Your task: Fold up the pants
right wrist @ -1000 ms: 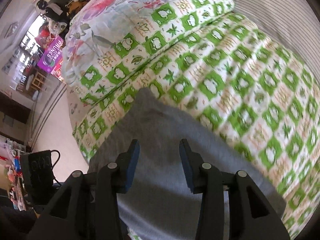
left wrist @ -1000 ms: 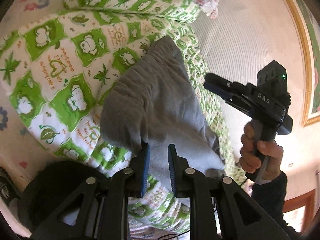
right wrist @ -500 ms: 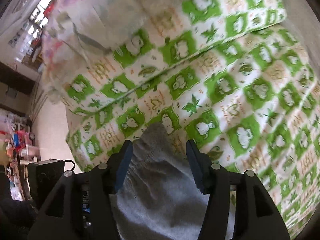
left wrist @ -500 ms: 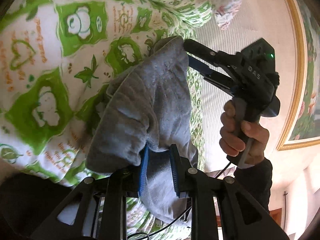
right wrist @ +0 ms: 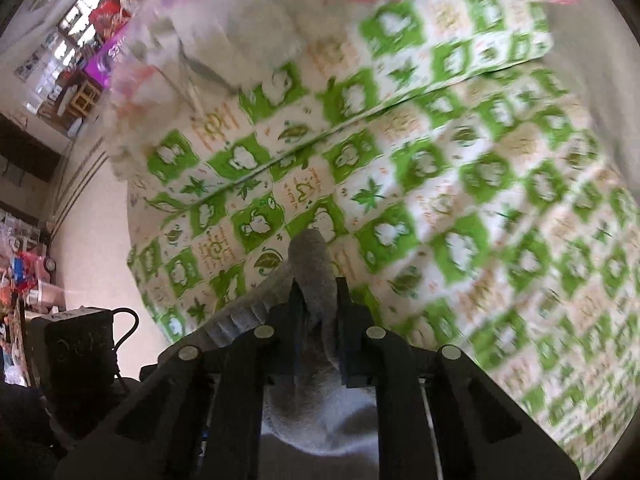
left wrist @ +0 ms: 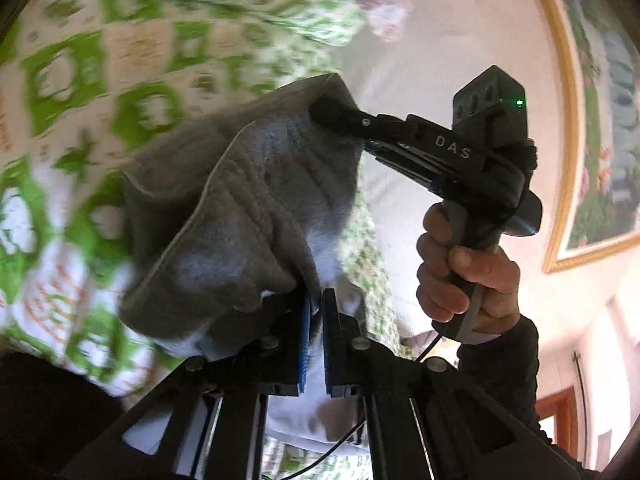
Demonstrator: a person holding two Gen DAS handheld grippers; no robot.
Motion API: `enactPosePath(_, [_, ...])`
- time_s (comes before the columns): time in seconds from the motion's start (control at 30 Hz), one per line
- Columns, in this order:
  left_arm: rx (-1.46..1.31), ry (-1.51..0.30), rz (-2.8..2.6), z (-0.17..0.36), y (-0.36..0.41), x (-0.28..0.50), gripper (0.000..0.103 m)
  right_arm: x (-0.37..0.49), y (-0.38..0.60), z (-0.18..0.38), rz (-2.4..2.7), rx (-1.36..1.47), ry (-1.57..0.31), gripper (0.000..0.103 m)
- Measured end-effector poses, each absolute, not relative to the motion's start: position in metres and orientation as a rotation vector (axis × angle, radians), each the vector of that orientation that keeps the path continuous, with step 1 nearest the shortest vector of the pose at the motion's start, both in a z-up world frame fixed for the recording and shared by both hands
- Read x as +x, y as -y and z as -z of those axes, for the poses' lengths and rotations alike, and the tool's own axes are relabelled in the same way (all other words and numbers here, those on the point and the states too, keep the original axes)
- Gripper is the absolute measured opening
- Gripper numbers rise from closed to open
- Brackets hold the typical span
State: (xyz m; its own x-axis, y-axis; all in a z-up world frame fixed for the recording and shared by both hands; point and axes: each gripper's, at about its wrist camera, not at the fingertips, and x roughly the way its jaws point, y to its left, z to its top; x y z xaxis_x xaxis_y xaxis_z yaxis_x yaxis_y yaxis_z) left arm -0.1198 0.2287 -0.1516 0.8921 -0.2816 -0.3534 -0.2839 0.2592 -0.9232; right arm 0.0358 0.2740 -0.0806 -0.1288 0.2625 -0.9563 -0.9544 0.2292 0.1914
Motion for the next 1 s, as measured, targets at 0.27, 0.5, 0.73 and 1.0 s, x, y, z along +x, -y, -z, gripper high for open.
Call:
enactPosePath(0.27, [-1.183, -0.528, -0.077, 0.122, -0.212, -0.119, 0.002, 0.044, -0.232, 0.034, -1.213, -0.704, -1.201, 0.014])
enactPosePath(0.5, [-1.191, -0.564, -0.106, 0.149, -0.239, -0.118, 0.02, 0.049, -0.234, 0.048, -1.209, -0.684, -1.227, 0.014])
enactPosePath(0.73, [-1.313, -0.508, 0.043, 0.18, -0.258, -0.095, 0.057, 0.065, -0.246, 0.07, -1.181, -0.68, -1.275, 0.014])
enactPosePath(1.0, [-1.265, -0.546, -0.062, 0.163, -0.248, -0.115, 0.049, 0.079, -0.236, 0.071, -1.204, -0.609, -1.296, 0.014])
